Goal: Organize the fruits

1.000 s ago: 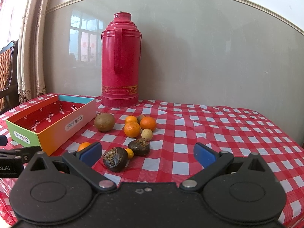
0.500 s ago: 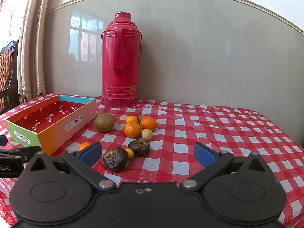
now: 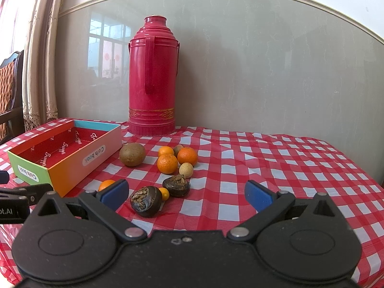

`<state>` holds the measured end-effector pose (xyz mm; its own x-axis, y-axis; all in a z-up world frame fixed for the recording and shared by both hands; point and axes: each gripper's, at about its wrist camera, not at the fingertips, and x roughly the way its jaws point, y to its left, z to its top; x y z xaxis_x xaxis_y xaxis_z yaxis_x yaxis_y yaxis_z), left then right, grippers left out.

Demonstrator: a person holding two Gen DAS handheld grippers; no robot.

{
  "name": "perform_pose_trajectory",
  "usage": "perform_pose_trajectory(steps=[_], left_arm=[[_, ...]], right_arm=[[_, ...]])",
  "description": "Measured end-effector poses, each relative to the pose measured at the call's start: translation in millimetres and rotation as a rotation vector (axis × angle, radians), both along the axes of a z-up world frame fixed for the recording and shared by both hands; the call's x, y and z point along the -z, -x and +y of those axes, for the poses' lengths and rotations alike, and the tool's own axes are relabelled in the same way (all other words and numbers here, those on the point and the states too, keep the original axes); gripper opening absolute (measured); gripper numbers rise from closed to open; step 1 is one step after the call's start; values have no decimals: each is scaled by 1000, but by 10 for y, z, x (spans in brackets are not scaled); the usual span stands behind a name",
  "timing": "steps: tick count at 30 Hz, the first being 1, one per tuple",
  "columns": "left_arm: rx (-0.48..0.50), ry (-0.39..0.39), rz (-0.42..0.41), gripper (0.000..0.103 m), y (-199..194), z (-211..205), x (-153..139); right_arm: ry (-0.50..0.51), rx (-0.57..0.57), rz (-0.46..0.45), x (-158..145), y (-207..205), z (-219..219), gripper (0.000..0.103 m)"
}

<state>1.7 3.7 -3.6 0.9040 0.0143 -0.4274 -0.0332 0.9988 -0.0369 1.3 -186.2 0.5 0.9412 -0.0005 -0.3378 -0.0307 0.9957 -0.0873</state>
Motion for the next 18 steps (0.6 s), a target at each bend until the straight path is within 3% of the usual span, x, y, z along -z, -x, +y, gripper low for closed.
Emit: perform_pose_trajectory(steps=[18], left_arm=[[-9, -10, 1, 103, 0, -13, 2]], right_arm=[[1, -6, -1, 8, 6, 22, 97]])
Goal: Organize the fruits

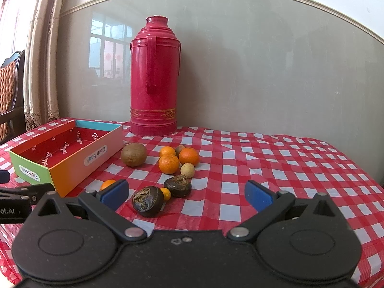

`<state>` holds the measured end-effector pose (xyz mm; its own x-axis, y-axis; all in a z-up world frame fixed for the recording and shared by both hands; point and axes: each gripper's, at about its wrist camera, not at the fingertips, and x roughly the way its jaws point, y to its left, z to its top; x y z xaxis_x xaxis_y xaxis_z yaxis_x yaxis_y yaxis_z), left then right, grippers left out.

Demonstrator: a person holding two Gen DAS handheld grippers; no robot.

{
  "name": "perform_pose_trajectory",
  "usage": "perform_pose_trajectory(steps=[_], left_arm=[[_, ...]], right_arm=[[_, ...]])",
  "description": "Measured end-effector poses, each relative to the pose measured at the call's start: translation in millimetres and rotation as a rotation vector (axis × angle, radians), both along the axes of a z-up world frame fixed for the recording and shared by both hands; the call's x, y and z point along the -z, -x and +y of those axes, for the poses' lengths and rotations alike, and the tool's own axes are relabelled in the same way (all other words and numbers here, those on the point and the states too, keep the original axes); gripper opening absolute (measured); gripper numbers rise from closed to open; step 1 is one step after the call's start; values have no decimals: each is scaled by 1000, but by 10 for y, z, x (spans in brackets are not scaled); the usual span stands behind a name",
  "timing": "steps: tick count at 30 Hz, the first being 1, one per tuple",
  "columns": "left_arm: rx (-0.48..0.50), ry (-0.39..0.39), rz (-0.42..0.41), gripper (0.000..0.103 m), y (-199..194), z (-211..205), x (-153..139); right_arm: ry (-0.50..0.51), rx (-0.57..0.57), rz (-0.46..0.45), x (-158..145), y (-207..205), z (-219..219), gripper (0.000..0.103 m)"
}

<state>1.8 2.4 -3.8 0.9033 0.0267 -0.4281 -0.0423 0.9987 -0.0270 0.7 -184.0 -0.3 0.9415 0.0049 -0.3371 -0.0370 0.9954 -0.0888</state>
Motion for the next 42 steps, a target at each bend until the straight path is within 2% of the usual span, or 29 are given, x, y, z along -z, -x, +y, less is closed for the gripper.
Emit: perform_pose_trajectory(steps=[3, 6, 8, 9, 10, 21, 22, 23, 25, 29, 32, 34, 42], left_arm=[[1, -8, 2, 103, -6, -12, -1], [44, -8, 7, 103, -43, -68, 2], [85, -7, 19, 76, -107, -148, 20], [100, -2, 38, 52, -156, -187, 35], [116, 10, 57, 50, -209, -224, 55], [159, 27, 111, 51, -798, -541, 213], [159, 31, 120, 49, -874, -553, 238], [160, 35, 133, 30, -930, -561, 261], [159, 70, 151, 31, -990, -539, 276], [155, 74, 76, 31, -828, -451, 151], [119, 51, -18, 31, -672, -324, 23], [76, 46, -52, 31, -635, -177, -35], [-49, 45, -44, 31, -681, 375, -37]], right_arm=[[-1, 0, -2, 0, 2, -3, 97], [-4, 14, -2, 1, -26, -6, 97], [-13, 31, 1, -2, -62, -31, 97], [-19, 43, 7, 3, -86, -43, 97], [-21, 53, 13, 14, -106, -58, 97], [-37, 112, 44, 65, -371, -227, 97], [-47, 118, 50, 77, -396, -250, 97], [-61, 127, 60, 92, -422, -277, 97], [-85, 143, 78, 114, -459, -323, 97], [-100, 136, 69, 125, -439, -327, 97], [-88, 118, 66, 124, -428, -271, 97], [-78, 98, 61, 119, -413, -213, 97], [-39, 27, 46, 115, -383, 85, 97]])
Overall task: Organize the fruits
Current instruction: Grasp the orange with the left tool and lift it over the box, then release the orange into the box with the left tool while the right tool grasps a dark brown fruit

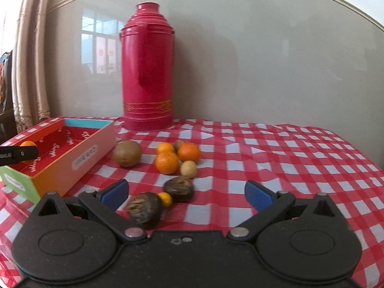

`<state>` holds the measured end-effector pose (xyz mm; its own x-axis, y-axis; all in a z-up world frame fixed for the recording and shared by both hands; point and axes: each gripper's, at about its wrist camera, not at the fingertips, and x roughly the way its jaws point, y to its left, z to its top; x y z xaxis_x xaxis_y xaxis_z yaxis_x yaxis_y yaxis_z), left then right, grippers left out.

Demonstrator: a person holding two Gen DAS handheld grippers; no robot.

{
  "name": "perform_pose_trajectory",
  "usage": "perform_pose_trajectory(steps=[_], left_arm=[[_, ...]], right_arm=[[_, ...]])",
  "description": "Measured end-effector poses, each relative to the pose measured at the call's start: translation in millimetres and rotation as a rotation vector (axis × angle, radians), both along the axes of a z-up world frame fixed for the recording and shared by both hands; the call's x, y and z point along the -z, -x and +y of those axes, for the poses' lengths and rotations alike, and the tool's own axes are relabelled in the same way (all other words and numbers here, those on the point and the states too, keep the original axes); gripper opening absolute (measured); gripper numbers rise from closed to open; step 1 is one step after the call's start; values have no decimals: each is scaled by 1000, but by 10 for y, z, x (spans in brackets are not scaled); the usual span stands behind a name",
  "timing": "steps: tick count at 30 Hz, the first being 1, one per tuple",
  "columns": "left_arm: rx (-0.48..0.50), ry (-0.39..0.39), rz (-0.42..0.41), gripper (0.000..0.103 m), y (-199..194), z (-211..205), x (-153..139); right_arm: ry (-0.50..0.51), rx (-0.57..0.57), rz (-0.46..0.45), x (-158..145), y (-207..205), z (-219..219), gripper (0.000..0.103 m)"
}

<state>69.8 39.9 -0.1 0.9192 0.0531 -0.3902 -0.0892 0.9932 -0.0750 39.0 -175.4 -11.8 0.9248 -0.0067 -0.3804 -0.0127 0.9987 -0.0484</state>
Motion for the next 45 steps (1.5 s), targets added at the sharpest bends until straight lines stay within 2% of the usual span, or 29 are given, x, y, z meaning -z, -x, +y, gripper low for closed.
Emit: perform_pose_trajectory(steps=[3, 4, 5, 7, 14, 17, 21, 26, 28, 31, 33, 35, 39, 45], left_arm=[[-11, 15, 16, 31, -35, 113, 45], [-12, 10, 13, 36, -19, 123, 49], [-14, -1, 8, 51, -4, 120, 45], [-21, -15, -11, 70, 89, 112, 29], [-37, -46, -18, 84, 342, 182, -50], [-56, -64, -12, 88, 404, 236, -82], [-77, -32, 27, 89, 477, 373, -58], [-96, -20, 55, 89, 563, 517, 27], [-101, -29, 60, 89, 557, 559, 54], [-111, -22, 73, 89, 551, 653, 91], [-117, -17, 77, 89, 564, 714, 103], [-122, -11, 69, 89, 596, 771, 103], [-129, -6, 75, 89, 607, 858, 122], [-136, -6, 80, 89, 616, 934, 148]], right_arm=[[18, -38, 7, 16, -2, 137, 97], [29, -48, 7, 23, 3, 183, 97], [39, -61, 7, 26, 5, 222, 97], [55, -84, 7, 34, 14, 286, 97], [75, -68, 30, 78, -32, 360, 97], [72, -53, 44, 103, -67, 374, 91], [82, -37, 82, 162, -159, 415, 70], [84, -22, 123, 231, -260, 452, 69], [90, -24, 164, 273, -308, 481, 36], [78, -20, 169, 262, -325, 516, 34], [87, -7, 131, 201, -298, 556, 34], [50, -23, 75, 82, -245, 595, 34], [28, -93, -49, -121, -133, 836, 34], [51, -232, -98, -165, -168, 1341, 34]])
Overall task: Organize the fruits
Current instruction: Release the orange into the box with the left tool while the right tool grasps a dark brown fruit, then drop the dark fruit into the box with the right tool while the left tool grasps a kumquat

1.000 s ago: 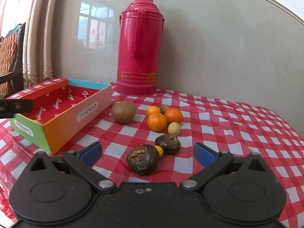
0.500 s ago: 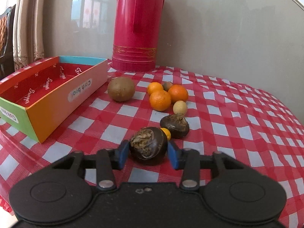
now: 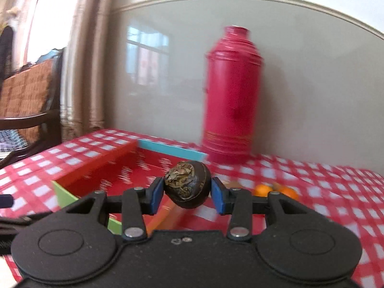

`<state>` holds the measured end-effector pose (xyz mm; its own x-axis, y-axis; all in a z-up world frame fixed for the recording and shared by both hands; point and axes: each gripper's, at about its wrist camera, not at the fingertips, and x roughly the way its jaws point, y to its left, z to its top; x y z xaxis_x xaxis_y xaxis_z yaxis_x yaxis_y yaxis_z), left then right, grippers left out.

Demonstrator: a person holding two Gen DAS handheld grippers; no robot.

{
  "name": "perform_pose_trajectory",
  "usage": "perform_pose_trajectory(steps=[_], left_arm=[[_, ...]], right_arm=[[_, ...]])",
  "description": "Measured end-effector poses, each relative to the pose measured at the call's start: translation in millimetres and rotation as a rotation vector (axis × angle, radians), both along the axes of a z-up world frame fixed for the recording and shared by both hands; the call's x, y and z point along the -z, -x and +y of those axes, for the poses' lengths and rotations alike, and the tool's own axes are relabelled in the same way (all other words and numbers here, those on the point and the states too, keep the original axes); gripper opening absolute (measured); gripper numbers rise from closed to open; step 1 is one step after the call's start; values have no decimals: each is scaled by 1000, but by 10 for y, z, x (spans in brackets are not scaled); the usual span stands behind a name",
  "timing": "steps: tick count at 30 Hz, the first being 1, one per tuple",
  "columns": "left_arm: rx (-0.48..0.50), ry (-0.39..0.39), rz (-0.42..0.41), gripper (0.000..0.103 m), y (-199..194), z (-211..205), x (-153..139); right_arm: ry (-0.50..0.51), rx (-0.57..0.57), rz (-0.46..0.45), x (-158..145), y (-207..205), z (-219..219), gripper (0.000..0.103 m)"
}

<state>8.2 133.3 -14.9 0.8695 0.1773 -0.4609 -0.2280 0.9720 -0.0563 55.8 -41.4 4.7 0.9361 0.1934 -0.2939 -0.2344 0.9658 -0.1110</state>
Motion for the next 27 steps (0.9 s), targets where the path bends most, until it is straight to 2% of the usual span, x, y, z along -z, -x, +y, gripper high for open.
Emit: perform_pose_trajectory(steps=[5, 6, 7, 8, 13, 15, 17, 19, 22, 24, 27], left_arm=[[-20, -11, 7, 89, 24, 95, 25], [-28, -11, 10, 89, 26, 117, 33], [-34, -7, 12, 89, 29, 150, 41], [-41, -3, 12, 89, 35, 176, 46], [-43, 9, -1, 90, 20, 165, 38], [-33, 12, -11, 94, 11, 109, 25], [-23, 9, -31, 102, 9, 26, -2], [0, 2, -52, 103, 6, -93, -32], [51, -3, -62, 103, -37, -323, -49], [85, -5, -74, 103, -68, -484, -59], [143, -3, -87, 103, -113, -778, -64]], right_arm=[[10, -52, 19, 49, -98, 268, 35], [18, -55, 31, 91, -135, 316, 40], [28, -52, 44, 125, -169, 359, 63], [38, -45, 53, 154, -156, 374, 71], [38, -42, 6, 112, -54, 271, 73], [42, -18, 5, 105, -18, 118, 74], [20, 18, -1, 101, 8, -83, 79], [-1, 76, 11, 63, 3, -314, 79], [-62, 152, -32, -2, 62, -700, 84], [-61, 211, -47, 0, 91, -926, 84], [-59, 267, -22, 21, 86, -1197, 84]])
